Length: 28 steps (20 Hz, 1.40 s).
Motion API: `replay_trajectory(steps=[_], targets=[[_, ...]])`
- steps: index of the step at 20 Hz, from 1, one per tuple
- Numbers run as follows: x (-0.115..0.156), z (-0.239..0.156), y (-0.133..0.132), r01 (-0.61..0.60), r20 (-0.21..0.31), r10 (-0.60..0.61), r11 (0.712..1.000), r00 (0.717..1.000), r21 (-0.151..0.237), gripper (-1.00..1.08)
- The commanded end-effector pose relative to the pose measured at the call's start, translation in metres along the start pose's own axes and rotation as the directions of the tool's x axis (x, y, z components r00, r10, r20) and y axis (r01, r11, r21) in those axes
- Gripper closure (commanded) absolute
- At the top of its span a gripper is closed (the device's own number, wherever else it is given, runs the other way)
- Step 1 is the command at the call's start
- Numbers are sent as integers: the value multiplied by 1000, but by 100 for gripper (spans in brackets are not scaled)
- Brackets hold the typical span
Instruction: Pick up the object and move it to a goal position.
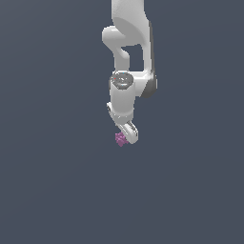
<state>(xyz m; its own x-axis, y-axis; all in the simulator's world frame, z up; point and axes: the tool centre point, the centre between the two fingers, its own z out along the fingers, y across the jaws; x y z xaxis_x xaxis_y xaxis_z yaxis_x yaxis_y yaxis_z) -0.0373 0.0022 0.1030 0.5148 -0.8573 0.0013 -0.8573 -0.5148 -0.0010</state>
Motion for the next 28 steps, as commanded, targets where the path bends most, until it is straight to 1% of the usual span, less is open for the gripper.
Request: replay_trajectory(steps=[1, 6, 11, 21, 26, 27, 28], targets=[[-1, 2, 2, -31, 1, 31, 1000, 1000, 0, -92], [-1, 3, 3, -57, 1, 57, 998, 998, -1, -92], [-1, 6, 3, -53, 1, 53, 999, 999, -1, -92], [-2, 47, 4, -57, 1, 57, 998, 998, -1, -92], [-1, 53, 3, -58, 1, 58, 998, 998, -1, -92], [-1, 53, 3, -58, 1, 58, 998, 998, -1, 108], [-1, 53, 3, -58, 1, 58, 998, 998, -1, 108]])
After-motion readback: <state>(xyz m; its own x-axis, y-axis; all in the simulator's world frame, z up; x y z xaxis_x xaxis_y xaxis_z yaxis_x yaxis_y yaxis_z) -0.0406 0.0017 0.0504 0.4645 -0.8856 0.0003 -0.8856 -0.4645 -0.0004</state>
